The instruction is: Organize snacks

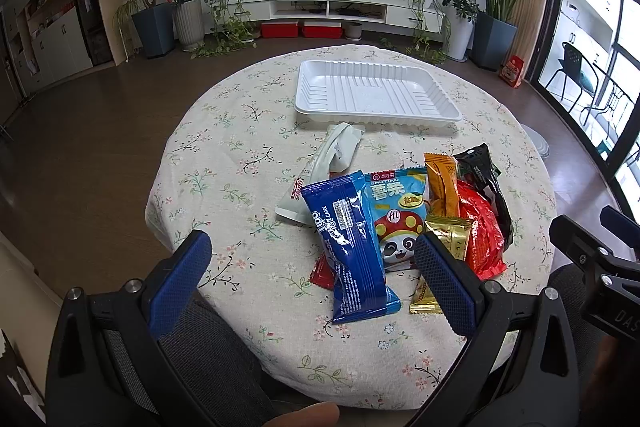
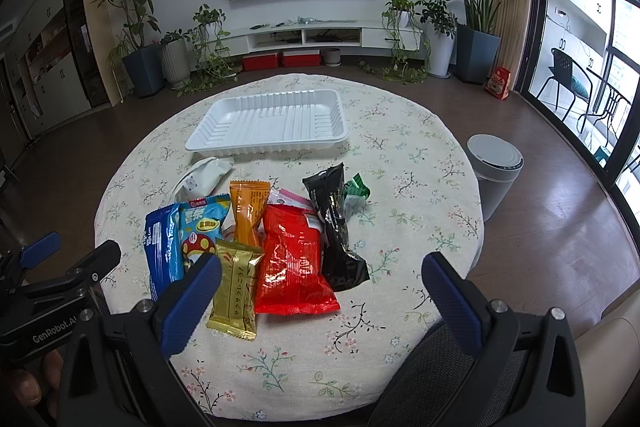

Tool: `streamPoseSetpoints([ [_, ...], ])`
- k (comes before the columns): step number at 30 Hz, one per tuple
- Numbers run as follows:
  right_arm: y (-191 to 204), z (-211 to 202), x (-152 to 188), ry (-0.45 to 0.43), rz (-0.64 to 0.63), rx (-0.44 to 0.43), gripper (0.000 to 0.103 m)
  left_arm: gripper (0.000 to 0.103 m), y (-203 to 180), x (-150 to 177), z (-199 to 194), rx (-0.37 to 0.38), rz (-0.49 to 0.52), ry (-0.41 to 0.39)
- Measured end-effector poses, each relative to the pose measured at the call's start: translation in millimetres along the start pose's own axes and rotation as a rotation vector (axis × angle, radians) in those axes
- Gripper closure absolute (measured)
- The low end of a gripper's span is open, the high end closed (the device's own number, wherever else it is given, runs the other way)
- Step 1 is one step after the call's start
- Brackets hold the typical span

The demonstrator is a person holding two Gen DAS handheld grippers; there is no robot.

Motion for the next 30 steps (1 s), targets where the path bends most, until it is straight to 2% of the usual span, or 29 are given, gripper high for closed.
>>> streamPoseSetpoints([
  [30, 2.1, 4.4, 4.9, 0.016, 0.000, -0.007, 0.001, 0.000, -0.8, 5.0, 2.8, 0.008, -0.002, 0.006],
])
Point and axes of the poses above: each gripper's, at about its wrist camera, not at the fingertips, and z roughly the way its jaws point, y to its left, x to its underside, the point moved 9 cm from there along z, roughly the way its jaws point, and after that the axes turned 1 degree about -z, right-handed, at the moved point
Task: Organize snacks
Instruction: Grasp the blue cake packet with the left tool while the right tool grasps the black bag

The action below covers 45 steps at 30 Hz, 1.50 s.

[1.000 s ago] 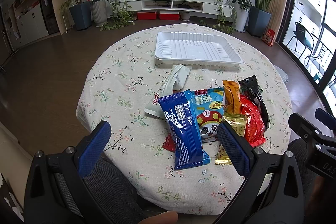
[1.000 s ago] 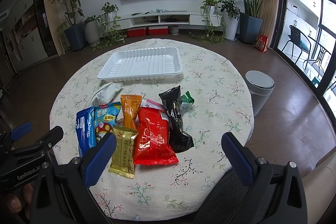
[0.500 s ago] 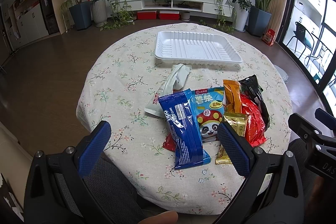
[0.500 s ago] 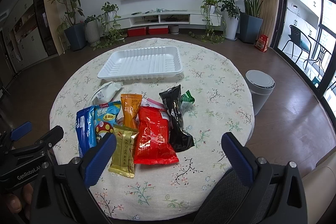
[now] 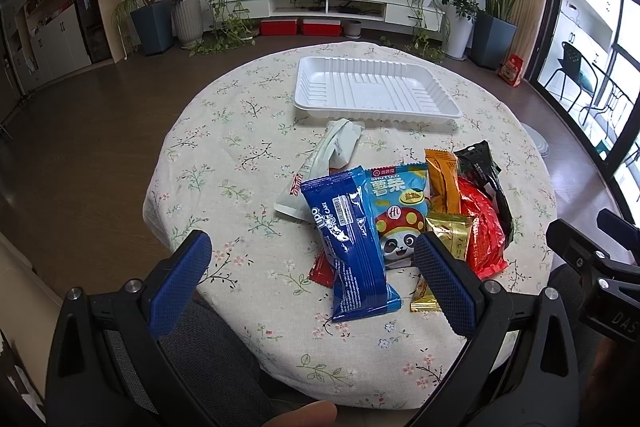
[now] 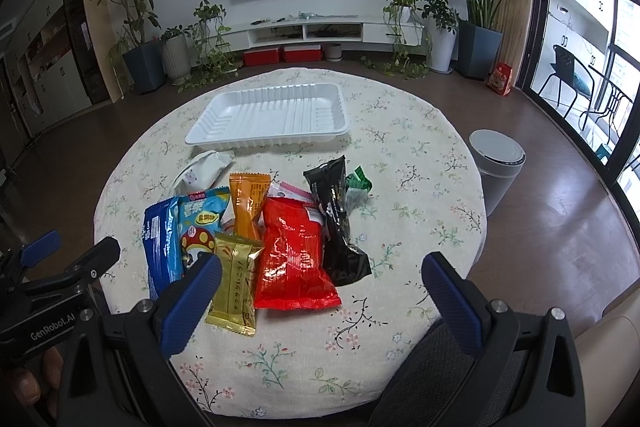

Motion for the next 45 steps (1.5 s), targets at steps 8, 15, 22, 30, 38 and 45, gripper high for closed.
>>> streamPoseSetpoints([
  [8, 12.8, 13.0, 18.4, 0.085, -0.041, -0.149, 0.002, 0.000, 4.4, -0.7, 1.8, 0.120, 0.016, -0.073],
  [15, 9.7, 18.0, 29.5, 0.124, -0.005, -0.331, 0.004, 0.000, 41.4, 13.3, 28.7, 0.081, -0.002, 0.035],
  [22, -7.4, 40.5, 34.5, 0.258, 0.198, -0.509, 0.003, 0.000, 55.5, 9.8, 51.4, 0.142, -0.109, 0.127],
  [30, 8.4, 38.4, 18.2, 0.251, 0.138, -0.650, 0.002, 0.001, -7.8, 11.8, 68.0, 0.214, -0.007, 0.146],
  [38, -25.1, 78.5, -16.1, 0.247, 0.061, -0.388, 0.029, 0.037, -18.8, 18.3, 94.2, 0.168, -0.006, 0.217],
  [45, -34.8, 113.4, -10.4, 0.274, 0.048, -0.327, 0.059, 0.047, -13.6, 26.0, 111.5, 0.144, -0.019, 0.262],
])
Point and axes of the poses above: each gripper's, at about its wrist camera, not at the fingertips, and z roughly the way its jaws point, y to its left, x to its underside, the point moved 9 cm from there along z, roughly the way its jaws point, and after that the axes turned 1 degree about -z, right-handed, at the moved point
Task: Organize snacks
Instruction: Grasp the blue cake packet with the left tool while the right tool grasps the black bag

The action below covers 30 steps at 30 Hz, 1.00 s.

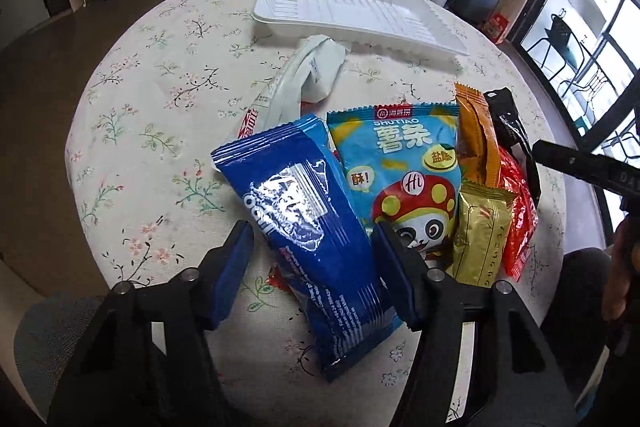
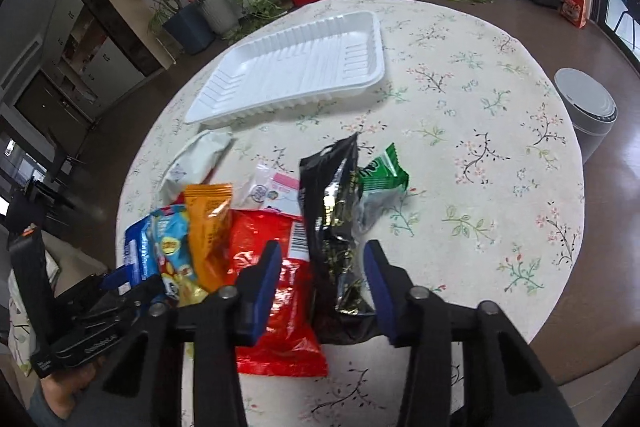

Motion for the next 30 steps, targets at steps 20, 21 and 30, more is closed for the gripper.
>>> streamPoseSetpoints([
  [20, -18.7, 9.8, 12.5, 0.047, 0.018, 0.048, 0.044, 0.076, 2.2, 4.0, -22.3, 0.176, -0.009, -0.017],
  [21, -19.4, 10.0, 12.2, 0.045, 0.019, 0.047, 0.044, 0.076, 2.6, 6.3, -25.4, 0.184, -0.008, -0.015],
  [30, -16.3, 22.4, 2.8, 0.059, -0.007, 0.053, 0.044, 0.076, -5.1, 19.0, -32.2, 0.247, 0.039, 0.004],
])
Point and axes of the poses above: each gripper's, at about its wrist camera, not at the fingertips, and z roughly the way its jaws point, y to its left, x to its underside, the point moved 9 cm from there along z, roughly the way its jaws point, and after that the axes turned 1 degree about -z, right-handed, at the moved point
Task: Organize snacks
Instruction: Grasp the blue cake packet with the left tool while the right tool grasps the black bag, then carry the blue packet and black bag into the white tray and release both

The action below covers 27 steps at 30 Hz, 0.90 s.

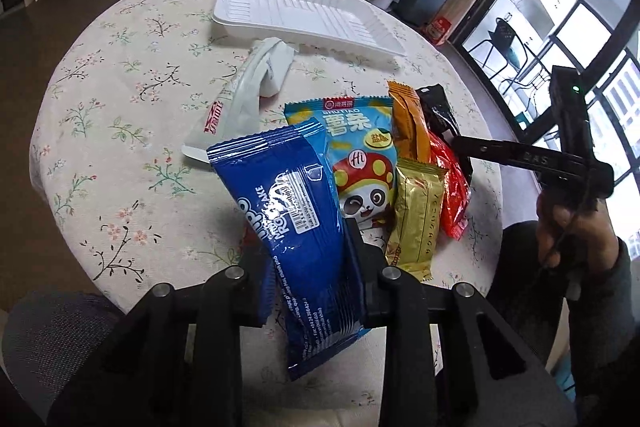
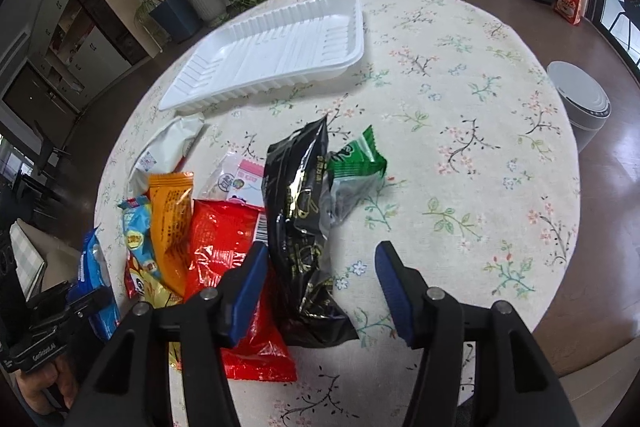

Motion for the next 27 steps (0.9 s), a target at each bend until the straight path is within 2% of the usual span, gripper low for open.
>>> streamPoseSetpoints([
  [6, -1.3, 15.2, 1.2, 0.038, 0.026, -0.030, 0.063, 0.076, 4.5, 2.3, 1.3, 0.019, -0.020, -0.002],
  [8, -0.7, 16.2, 2.3, 0.042, 0.035, -0.051, 0.073, 0.076, 5.4, 2.5, 1.9, 0.025, -0.026, -0.003],
  [16, -3.5, 5.5, 3.1, 0.012, 0.065, -0.075, 0.082, 0.076, 8.8, 1.2, 0.1, 0.039, -0.035, -0.015],
  [27, 1.9, -28.5, 2.3, -0.060, 0.141, -0.188, 0.084, 0.076, 17.3, -16.0, -17.0, 0.054, -0.058, -0.056],
])
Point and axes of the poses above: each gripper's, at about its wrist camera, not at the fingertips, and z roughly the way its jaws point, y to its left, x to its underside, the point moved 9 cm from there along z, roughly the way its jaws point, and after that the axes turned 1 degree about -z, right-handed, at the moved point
